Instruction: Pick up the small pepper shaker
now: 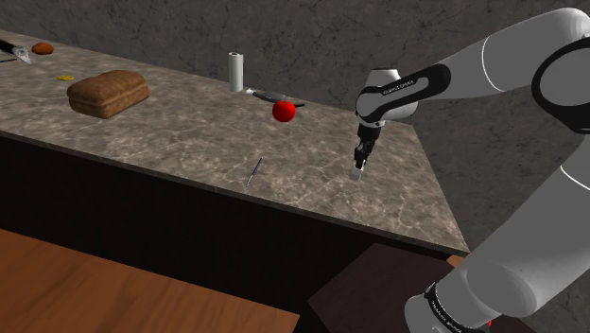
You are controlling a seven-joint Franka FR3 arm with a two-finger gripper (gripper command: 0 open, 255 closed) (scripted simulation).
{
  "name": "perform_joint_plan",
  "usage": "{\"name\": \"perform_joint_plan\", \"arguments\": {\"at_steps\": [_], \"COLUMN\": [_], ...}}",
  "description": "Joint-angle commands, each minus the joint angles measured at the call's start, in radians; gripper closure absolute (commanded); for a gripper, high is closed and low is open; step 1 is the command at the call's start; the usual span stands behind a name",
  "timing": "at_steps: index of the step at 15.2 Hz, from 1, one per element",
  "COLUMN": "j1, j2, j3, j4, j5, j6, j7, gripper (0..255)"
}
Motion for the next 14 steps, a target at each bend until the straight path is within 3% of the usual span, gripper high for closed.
{"name": "perform_joint_plan", "arguments": {"at_steps": [1, 4, 14], "j1": [0.0, 0.0, 0.003], "j2": [0.0, 0.0, -0.071], "j3": [0.0, 0.0, 0.002], "j4": [0.0, 0.0, 0.063], "j5": [0.0, 0.0, -0.014], "j6": [0.0, -0.001, -0.133], "j7": [0.0, 0.0, 0.005], "gripper": [255, 255, 255]}}
